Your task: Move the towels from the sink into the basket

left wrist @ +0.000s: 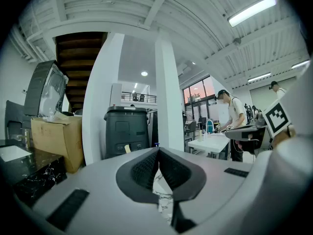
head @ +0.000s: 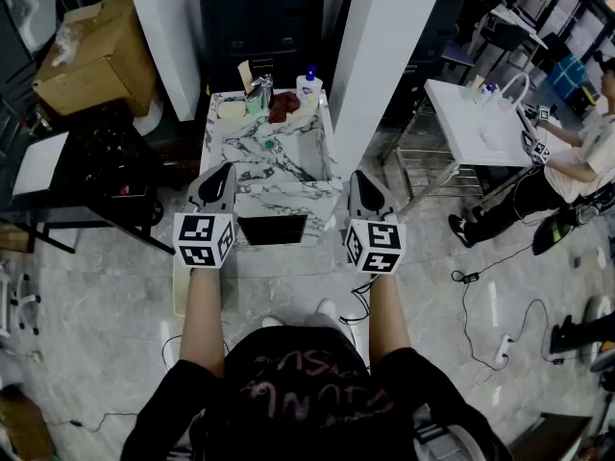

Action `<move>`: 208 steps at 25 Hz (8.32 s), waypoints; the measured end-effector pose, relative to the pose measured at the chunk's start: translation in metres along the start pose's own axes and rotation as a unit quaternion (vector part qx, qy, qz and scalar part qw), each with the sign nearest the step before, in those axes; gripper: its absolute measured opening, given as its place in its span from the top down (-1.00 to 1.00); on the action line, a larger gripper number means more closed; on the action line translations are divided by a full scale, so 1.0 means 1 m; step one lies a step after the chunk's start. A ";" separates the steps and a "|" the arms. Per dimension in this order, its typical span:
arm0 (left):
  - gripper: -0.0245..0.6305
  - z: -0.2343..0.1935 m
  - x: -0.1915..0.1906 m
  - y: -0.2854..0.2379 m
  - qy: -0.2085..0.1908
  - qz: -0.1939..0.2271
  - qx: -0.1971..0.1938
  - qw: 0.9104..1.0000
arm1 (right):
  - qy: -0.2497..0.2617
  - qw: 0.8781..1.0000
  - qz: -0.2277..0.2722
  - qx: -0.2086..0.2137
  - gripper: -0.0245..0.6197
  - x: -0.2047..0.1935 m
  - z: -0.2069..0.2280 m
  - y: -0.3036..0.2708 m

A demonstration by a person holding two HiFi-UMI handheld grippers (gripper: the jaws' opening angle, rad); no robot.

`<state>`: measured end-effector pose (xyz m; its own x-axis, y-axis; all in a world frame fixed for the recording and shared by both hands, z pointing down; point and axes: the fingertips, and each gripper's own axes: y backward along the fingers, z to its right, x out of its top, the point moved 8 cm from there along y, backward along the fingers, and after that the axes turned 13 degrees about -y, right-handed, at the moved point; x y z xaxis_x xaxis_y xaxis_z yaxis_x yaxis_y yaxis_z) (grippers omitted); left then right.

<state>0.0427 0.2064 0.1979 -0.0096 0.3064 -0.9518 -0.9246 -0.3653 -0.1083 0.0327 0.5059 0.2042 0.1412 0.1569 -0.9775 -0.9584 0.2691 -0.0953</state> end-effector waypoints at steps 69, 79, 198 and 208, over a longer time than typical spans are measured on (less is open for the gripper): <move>0.88 0.005 -0.069 -0.374 0.037 -0.157 -0.024 0.987 | -0.060 0.991 -0.108 0.057 0.88 -0.032 0.194 -0.331; 0.50 0.001 -0.098 -0.415 0.048 -0.175 -0.054 0.982 | -0.047 0.992 -0.111 0.044 0.88 -0.034 0.192 -0.345; 0.72 -0.146 -0.074 -0.107 0.101 -0.139 0.258 0.951 | 0.032 0.943 -0.110 0.312 0.88 -0.018 -0.082 -0.339; 0.72 -0.195 -0.129 0.038 0.140 -0.168 0.362 0.906 | 0.059 0.897 -0.148 0.412 0.88 -0.063 -0.234 -0.323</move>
<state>0.0833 -0.0180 0.2606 0.3212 0.0206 -0.9468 -0.8664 0.4099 -0.2851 0.2753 0.1873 0.2522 0.2860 -0.1254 -0.9500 -0.3671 0.9014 -0.2295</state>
